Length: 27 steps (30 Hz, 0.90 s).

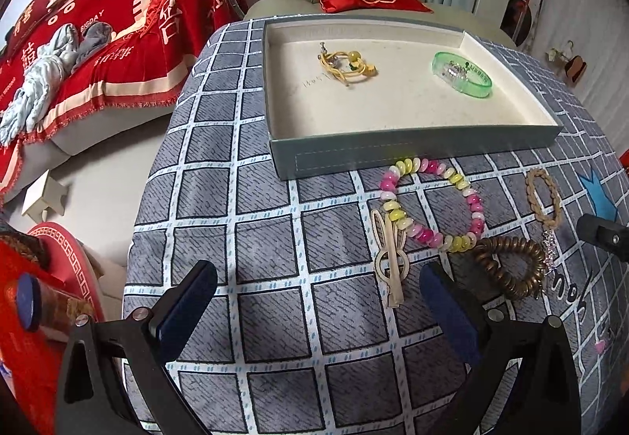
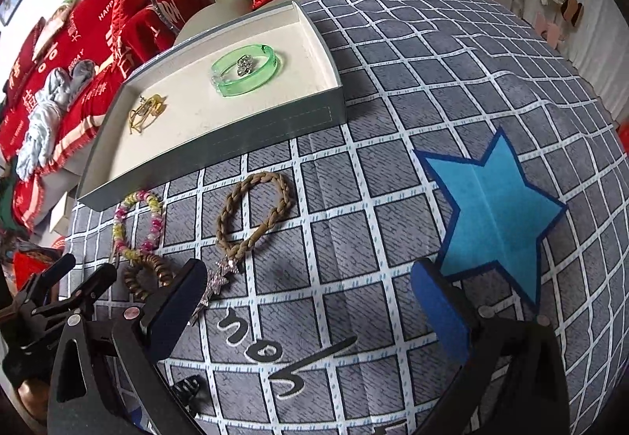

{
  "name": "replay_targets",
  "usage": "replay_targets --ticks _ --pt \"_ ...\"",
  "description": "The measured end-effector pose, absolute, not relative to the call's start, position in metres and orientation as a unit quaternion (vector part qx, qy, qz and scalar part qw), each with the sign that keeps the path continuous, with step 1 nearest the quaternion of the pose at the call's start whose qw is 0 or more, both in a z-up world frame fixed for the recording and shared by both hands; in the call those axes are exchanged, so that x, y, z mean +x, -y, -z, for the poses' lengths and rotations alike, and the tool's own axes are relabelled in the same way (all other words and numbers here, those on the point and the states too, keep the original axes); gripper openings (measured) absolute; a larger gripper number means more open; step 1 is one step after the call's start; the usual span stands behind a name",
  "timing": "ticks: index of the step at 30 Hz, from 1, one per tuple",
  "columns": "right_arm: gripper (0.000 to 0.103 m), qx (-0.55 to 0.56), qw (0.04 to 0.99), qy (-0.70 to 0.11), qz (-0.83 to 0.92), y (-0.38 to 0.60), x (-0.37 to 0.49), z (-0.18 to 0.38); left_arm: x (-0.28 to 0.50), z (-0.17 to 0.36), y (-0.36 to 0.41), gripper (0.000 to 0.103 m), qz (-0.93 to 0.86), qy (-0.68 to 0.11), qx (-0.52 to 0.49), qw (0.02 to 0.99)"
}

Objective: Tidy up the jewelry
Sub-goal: 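Move both tools back toward the remaining bracelets on the table, then grasp the white hair clip with the left tool while the right tool grasps the braided brown bracelet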

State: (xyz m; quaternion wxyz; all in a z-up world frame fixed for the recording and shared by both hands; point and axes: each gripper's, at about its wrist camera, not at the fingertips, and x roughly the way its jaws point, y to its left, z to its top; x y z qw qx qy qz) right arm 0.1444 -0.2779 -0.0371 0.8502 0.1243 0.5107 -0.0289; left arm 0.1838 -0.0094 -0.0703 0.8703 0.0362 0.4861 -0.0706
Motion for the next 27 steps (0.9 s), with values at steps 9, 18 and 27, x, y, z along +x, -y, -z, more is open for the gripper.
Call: replay_targets --ticks 9,18,27 --pt "0.084 0.091 0.852 -0.515 0.043 0.264 0.163 0.042 0.185 0.072 0.015 0.103 0.081 -0.488 0.042 0.868" --pt "0.06 0.041 0.853 -0.52 0.031 0.24 0.171 0.04 0.177 0.063 0.03 0.076 0.125 -0.484 0.043 0.865" --pt "0.005 0.051 0.855 -0.517 0.011 0.233 0.17 0.036 0.168 0.056 0.036 0.035 0.162 -0.477 0.045 0.863"
